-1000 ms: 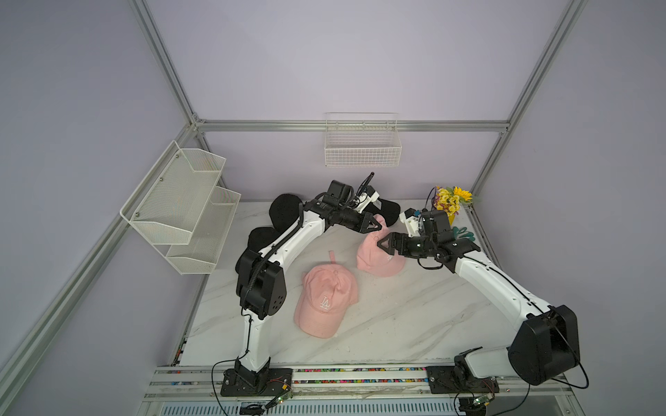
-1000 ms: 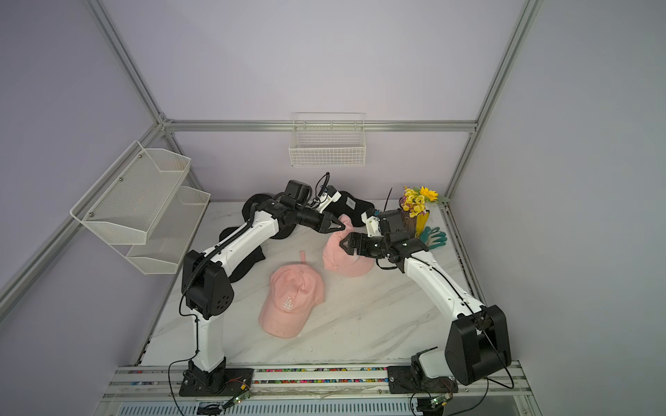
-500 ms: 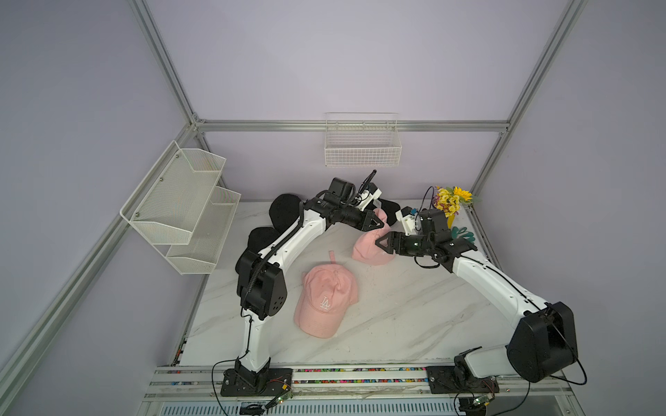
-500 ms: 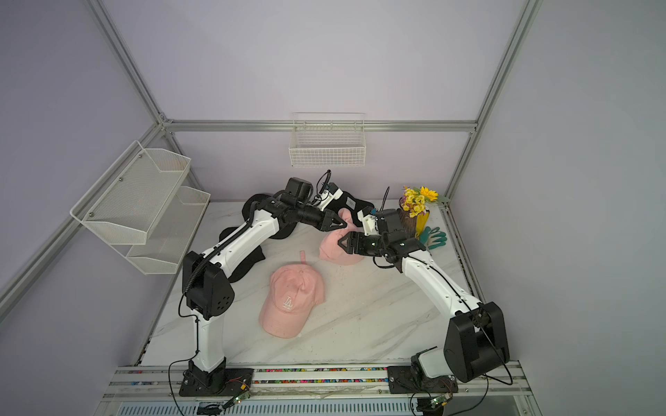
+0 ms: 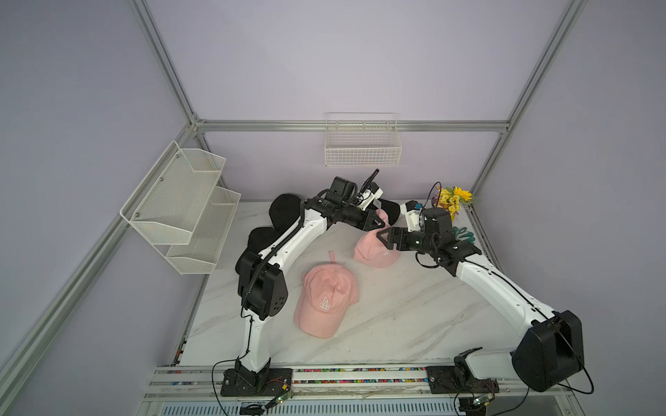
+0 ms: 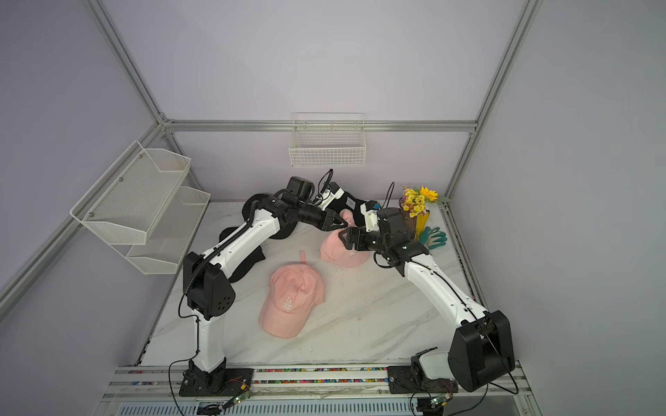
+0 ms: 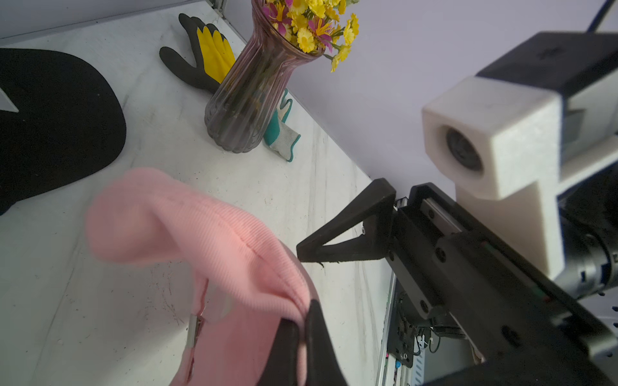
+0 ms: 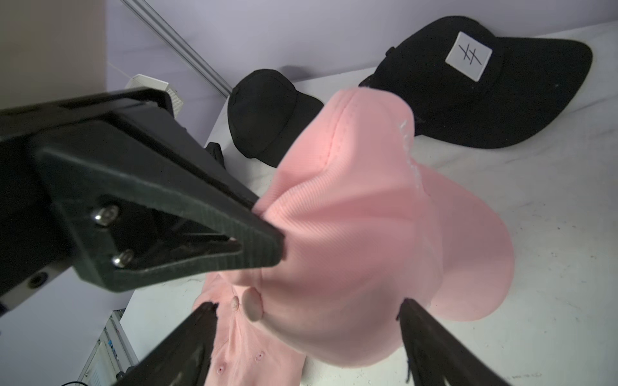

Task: Stack the baseball caps by color
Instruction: Pick up the baseball cap from the center of the board.

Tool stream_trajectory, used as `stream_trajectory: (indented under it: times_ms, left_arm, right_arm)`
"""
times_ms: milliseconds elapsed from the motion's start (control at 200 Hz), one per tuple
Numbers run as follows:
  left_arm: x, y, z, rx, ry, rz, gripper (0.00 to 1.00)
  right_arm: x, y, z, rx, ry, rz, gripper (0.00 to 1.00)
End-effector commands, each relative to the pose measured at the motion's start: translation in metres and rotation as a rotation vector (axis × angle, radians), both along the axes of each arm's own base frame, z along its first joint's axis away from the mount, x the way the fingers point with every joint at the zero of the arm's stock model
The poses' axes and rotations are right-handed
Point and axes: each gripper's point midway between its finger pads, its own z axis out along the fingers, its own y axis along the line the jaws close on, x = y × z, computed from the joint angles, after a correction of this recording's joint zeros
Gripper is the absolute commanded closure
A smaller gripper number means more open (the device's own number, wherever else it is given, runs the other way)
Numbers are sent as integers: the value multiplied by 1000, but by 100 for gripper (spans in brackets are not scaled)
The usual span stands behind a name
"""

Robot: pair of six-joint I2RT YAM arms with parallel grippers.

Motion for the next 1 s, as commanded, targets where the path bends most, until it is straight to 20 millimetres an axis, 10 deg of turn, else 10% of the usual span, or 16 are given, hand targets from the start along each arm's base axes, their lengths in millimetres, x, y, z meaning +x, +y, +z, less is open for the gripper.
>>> stream_trajectory:
  times_ms: [0,305,700,995]
  left_arm:
    - [4,-4,27,-48,-25,24,100]
    - [-1,-11,31,-85,20,1,100]
    - [-1,-10,27,-50,-25,2,100]
    - [32,5,59,-15,-192,177,33]
  right_arm:
    - [5,17,4,12,-30,38,10]
    - [19,14,-11,-37,-19,-28,9]
    - [20,20,-10,39,24,-41,88]
    - [4,-15,1,172,218,-350,100]
